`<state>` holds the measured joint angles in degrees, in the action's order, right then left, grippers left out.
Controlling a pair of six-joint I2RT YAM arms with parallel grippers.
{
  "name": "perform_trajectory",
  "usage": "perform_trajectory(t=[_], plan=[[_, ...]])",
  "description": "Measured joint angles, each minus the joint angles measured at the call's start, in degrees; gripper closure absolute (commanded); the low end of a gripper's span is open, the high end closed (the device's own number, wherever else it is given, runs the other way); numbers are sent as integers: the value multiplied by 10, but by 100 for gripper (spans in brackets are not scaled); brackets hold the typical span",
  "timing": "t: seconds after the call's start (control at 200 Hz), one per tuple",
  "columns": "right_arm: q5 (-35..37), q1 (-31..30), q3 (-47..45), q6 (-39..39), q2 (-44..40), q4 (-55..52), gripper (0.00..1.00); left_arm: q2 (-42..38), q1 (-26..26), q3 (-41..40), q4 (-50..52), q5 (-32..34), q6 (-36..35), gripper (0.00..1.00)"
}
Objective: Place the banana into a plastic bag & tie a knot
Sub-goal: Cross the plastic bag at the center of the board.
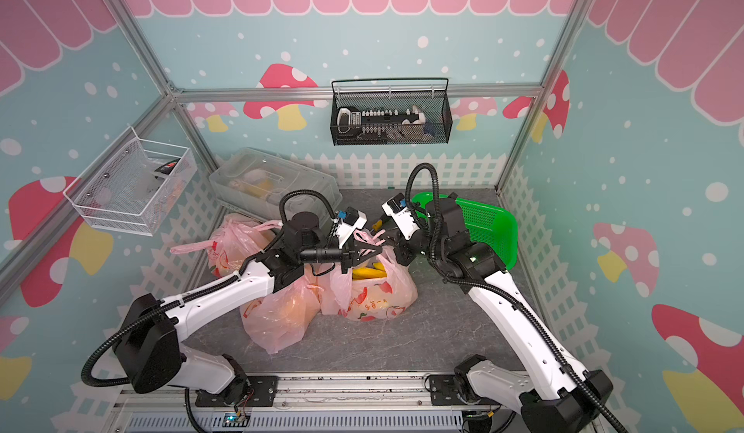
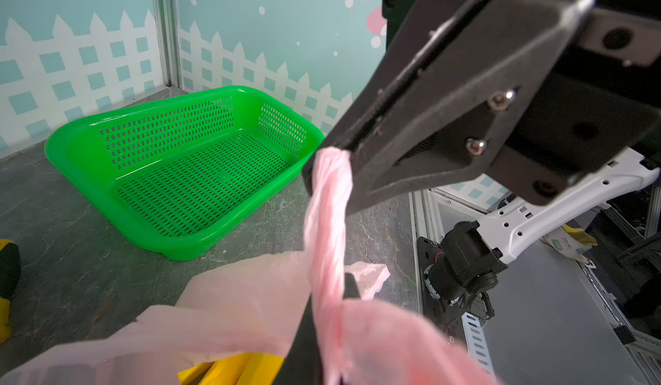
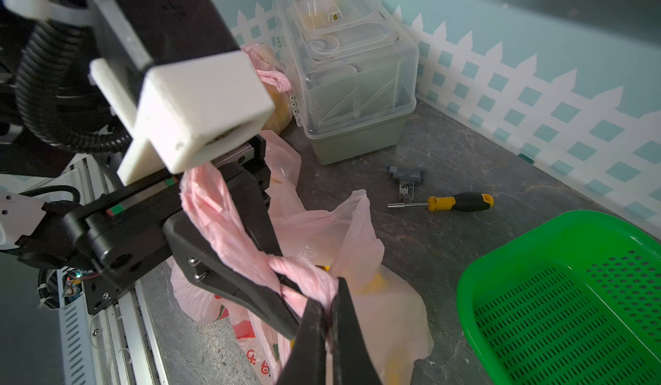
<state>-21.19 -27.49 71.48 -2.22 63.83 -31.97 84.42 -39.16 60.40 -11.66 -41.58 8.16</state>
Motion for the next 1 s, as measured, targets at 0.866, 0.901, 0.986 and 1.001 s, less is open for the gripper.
perform_trajectory(t=[0.866,0.901,0.986,1.001], plan=[[55,-92,-119,-75,-49,29,100,-3,23,-31,1,31,22,88],[53,-99,-124,-80,-49,33,100,-3,24,-34,2,31,22,87],[50,-117,-129,-91,-46,47,100,-4,26,-41,2,35,23,85],[49,-120,-129,-91,-45,49,100,-4,26,-42,2,35,24,84]])
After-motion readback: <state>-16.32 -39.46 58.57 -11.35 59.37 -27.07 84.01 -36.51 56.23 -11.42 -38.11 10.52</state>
